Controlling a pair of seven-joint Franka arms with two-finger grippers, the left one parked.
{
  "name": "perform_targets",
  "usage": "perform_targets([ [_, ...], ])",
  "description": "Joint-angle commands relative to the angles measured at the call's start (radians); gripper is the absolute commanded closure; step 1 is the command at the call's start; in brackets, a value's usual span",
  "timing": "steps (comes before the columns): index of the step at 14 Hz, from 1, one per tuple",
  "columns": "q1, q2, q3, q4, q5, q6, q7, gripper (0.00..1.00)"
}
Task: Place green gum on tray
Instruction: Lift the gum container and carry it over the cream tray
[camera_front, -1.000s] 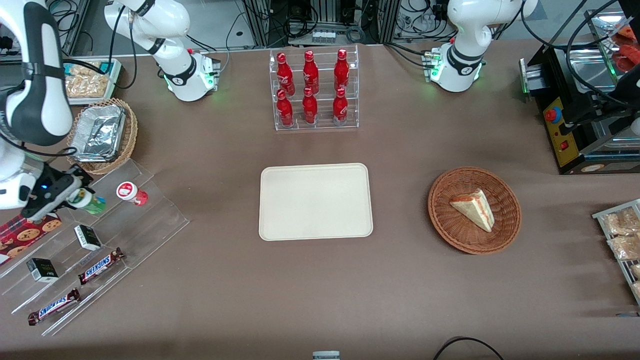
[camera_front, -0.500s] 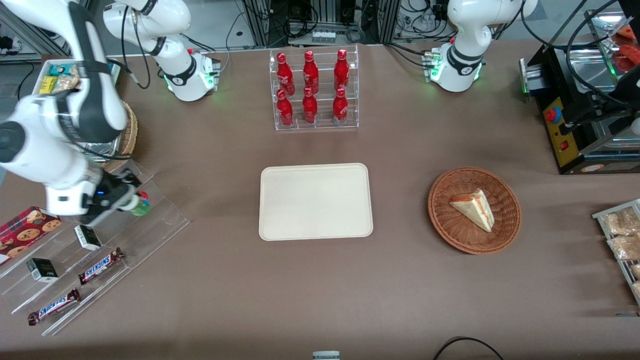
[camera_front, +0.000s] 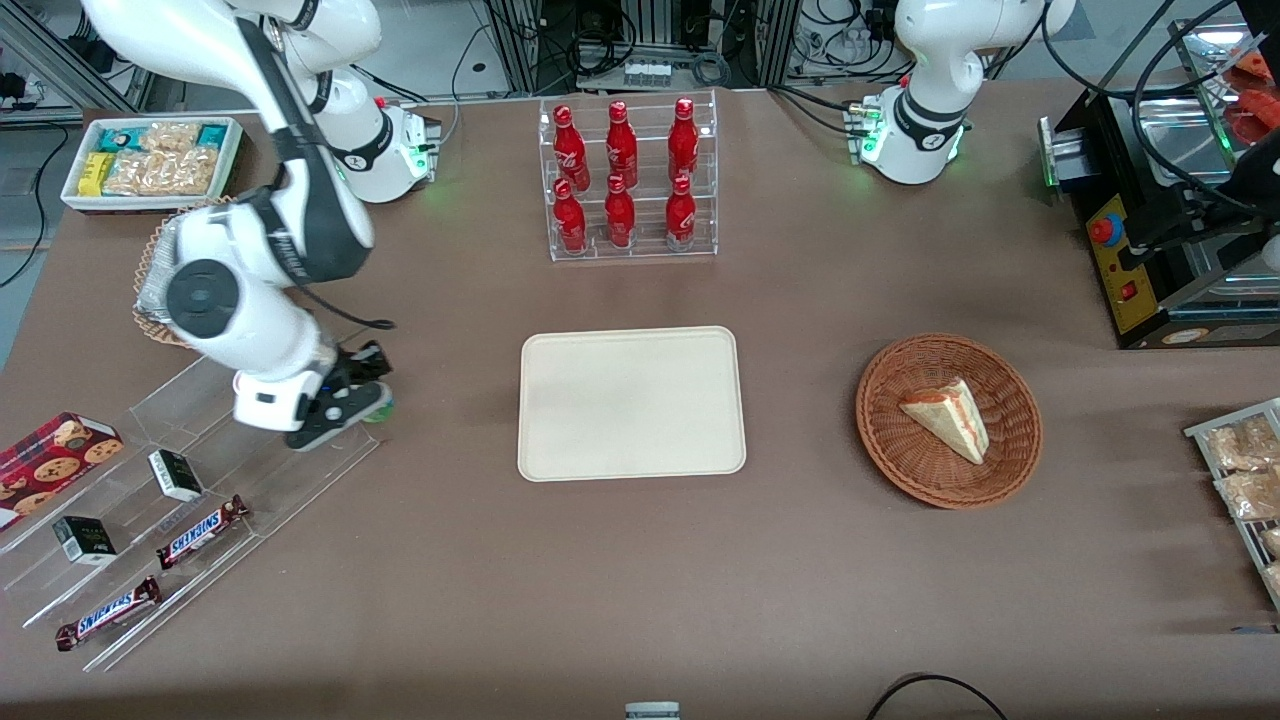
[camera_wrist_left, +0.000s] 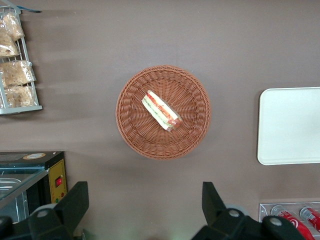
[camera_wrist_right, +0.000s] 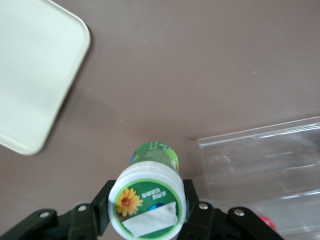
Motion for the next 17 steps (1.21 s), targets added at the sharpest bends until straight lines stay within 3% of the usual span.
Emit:
perform_targets([
  [1,0.074,0.083,-0.008,0.087,0.035,-0.009,0.154,1.00],
  [9,0.289,0.294,-0.008,0.288,0.098,0.008,0.547,1.00],
  [13,0.352,0.399,-0.008,0.395,0.118,0.027,0.717,1.00],
  [17,0.394,0.450,-0.008,0.437,0.189,0.066,0.787,1.00],
])
